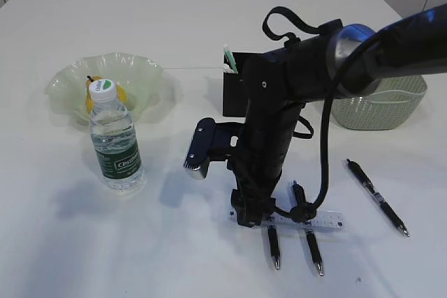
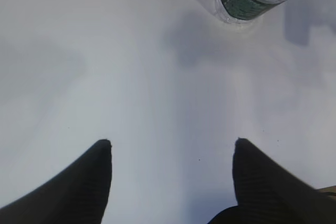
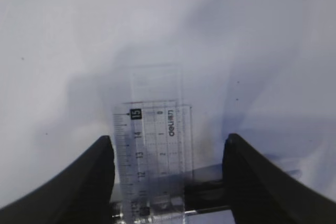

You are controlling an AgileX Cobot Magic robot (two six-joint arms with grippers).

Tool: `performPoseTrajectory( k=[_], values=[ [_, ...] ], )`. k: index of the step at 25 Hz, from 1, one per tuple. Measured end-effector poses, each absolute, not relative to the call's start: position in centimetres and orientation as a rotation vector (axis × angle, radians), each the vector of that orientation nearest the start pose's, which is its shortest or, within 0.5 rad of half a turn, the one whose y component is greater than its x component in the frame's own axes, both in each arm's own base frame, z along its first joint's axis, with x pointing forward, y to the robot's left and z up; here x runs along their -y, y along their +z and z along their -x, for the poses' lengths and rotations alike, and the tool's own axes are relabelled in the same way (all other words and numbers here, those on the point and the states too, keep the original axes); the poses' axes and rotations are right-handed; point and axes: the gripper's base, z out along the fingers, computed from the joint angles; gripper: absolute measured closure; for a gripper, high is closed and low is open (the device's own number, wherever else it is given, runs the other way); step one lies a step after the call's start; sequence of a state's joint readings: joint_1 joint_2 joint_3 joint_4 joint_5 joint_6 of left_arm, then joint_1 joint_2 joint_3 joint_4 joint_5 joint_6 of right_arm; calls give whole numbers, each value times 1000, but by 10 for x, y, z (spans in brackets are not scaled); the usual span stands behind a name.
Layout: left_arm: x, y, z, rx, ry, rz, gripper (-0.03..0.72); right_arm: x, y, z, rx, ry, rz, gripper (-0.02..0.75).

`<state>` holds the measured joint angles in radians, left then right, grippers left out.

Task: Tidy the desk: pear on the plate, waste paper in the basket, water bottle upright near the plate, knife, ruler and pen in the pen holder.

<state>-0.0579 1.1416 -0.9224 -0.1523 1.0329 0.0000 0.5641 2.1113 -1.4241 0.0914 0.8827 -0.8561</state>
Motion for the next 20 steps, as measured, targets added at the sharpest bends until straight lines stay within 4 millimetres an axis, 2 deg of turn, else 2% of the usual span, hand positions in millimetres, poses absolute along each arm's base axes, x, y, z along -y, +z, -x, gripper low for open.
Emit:
performPoseTrajectory(
  k=[20],
  values=[
    [24, 302, -204, -2733, -217, -9, 178, -222, 122, -341, -2382, 73, 1923, 258]
  ],
)
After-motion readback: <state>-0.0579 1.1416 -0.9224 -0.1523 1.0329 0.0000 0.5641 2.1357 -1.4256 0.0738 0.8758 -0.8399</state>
